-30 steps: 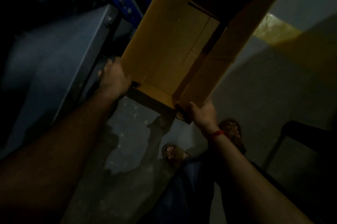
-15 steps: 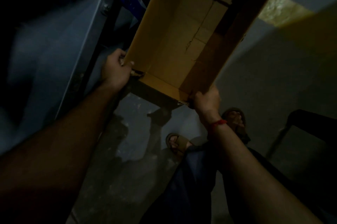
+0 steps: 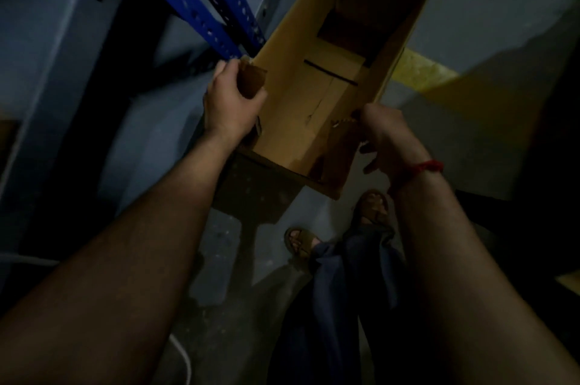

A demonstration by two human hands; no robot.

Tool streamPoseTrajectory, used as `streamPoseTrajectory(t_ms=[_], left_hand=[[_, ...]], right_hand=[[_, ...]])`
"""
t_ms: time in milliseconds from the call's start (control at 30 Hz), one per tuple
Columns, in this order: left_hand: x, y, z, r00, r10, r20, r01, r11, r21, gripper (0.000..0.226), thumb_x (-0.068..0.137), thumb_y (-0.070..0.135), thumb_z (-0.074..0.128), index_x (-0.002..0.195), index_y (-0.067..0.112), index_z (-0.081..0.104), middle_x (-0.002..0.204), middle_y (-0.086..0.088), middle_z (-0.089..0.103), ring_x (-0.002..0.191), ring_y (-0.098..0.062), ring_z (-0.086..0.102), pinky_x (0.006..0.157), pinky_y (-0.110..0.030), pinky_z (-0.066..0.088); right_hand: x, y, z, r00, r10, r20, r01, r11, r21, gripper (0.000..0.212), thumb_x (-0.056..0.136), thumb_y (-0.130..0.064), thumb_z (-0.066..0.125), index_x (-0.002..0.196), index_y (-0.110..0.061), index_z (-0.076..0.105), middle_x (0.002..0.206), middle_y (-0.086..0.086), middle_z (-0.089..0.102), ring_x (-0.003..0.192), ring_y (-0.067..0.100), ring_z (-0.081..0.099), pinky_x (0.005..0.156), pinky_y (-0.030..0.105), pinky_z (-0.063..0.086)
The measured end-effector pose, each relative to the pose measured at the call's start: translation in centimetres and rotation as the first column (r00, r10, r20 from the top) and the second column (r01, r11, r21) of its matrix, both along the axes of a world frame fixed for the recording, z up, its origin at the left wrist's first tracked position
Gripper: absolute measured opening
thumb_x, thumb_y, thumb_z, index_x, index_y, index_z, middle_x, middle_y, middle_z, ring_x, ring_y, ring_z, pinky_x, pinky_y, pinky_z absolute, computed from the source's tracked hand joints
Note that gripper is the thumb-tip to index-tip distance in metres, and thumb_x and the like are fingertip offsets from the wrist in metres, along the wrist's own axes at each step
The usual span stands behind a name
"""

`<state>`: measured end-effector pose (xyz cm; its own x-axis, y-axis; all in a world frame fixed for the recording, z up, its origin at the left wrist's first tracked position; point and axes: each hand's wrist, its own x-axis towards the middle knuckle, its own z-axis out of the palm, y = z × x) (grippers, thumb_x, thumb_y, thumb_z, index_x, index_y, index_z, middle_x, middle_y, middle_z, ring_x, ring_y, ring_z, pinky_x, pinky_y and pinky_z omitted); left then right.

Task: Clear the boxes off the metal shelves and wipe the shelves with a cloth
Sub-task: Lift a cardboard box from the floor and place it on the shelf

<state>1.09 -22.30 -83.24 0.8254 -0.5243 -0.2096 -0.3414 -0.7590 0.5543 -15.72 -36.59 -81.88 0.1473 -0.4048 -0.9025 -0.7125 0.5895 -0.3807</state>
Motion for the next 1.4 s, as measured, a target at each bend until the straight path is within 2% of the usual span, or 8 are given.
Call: streamPoseTrajectory(t_ms=[100,167,333,433,700,1067,1200,1400], left_hand=[[-1.2,-0.5,2.9,0.999,-0.01,-0.031,0.01,1.0,0.007,0.027,0.086,0.021,0.072,0.109,0.012,0.061,0.11,0.002,0.054,0.104,-0.016,0.055,0.088,-0.031,0.047],[-2.0,-0.5,4.3,0.999,0.022,-0.033,-0.021,1.0,0.009,0.027,0.086,0.021,0.073,0.109,0.015,0.062,0.114,0.0,0.058,0.108,-0.018,0.057,0.096,-0.038,0.05],[-3.7,0.0,6.5,0.998,0.054,-0.039,-0.053,0.998,0.038,0.029,0.084,0.024,0.076,0.11,0.019,0.064,0.11,0.005,0.057,0.106,-0.014,0.056,0.096,-0.04,0.05],[-4.8,-0.3,8.5,0.999,0.032,0.001,-0.032,0.999,0.043,0.023,0.084,0.029,0.076,0.101,0.022,0.062,0.109,0.004,0.059,0.1,-0.014,0.055,0.084,-0.033,0.045],[-5.8,0.2,18.5,1.0,-0.005,0.031,0.004,1.0,0.029,0.025,0.082,0.034,0.075,0.099,0.019,0.065,0.102,0.005,0.063,0.093,-0.012,0.059,0.081,-0.031,0.047],[-15.5,5.5,39.0,0.951,0.203,0.235,-0.144,0.959,-0.246,0.031,0.062,0.049,0.066,0.077,0.022,0.063,0.086,0.005,0.065,0.079,-0.019,0.062,0.073,-0.044,0.055],[-19.5,7.9,46.1,0.931,0.271,0.245,-0.181,0.925,-0.333,0.039,0.061,0.049,0.069,0.088,0.021,0.069,0.091,0.008,0.067,0.084,-0.016,0.064,0.077,-0.044,0.057],[-24.7,12.6,54.8,0.912,0.305,0.274,-0.172,0.891,-0.419,0.043,0.061,0.049,0.069,0.095,0.024,0.071,0.092,0.011,0.068,0.084,-0.011,0.064,0.078,-0.041,0.057]], right_hand=[[-0.3,1.9,2.9,0.989,-0.023,0.147,0.024,1.0,-0.002,0.103,0.068,-0.079,0.067,0.15,-0.025,0.035,0.131,0.001,0.059,0.107,0.02,0.062,0.077,0.033,0.054],[-1.2,3.3,2.8,0.992,0.032,0.125,-0.011,0.986,-0.169,0.13,0.042,-0.083,0.079,0.15,-0.028,0.034,0.138,0.0,0.057,0.12,0.023,0.059,0.094,0.045,0.054],[-4.6,3.9,3.7,0.979,0.164,-0.117,-0.202,0.807,-0.555,0.029,0.085,-0.025,0.067,0.113,-0.02,0.068,0.104,0.004,0.073,0.099,0.025,0.069,0.087,0.039,0.058],[-5.7,3.2,6.1,0.962,0.153,-0.225,-0.261,0.754,-0.603,0.01,0.086,-0.016,0.06,0.087,-0.012,0.069,0.089,0.011,0.071,0.09,0.032,0.067,0.075,0.034,0.051],[-6.4,2.0,17.6,0.951,0.15,-0.272,-0.303,0.634,-0.712,0.013,0.081,-0.013,0.058,0.069,-0.008,0.058,0.084,0.015,0.067,0.08,0.032,0.063,0.063,0.028,0.04],[-13.7,5.6,37.6,0.944,0.324,-0.067,-0.217,0.452,-0.865,0.017,0.088,-0.024,0.062,0.092,-0.009,0.069,0.097,0.016,0.07,0.091,0.036,0.065,0.068,0.031,0.042],[-17.3,7.2,46.3,0.92,0.389,-0.053,-0.212,0.38,-0.9,0.02,0.089,-0.024,0.06,0.096,-0.007,0.068,0.104,0.02,0.068,0.098,0.038,0.064,0.073,0.034,0.047],[-22.4,12.3,57.4,0.883,0.47,-0.007,-0.162,0.29,-0.943,0.023,0.091,-0.018,0.058,0.072,-0.012,0.046,0.096,0.02,0.065,0.096,0.041,0.062,0.067,0.031,0.036]])
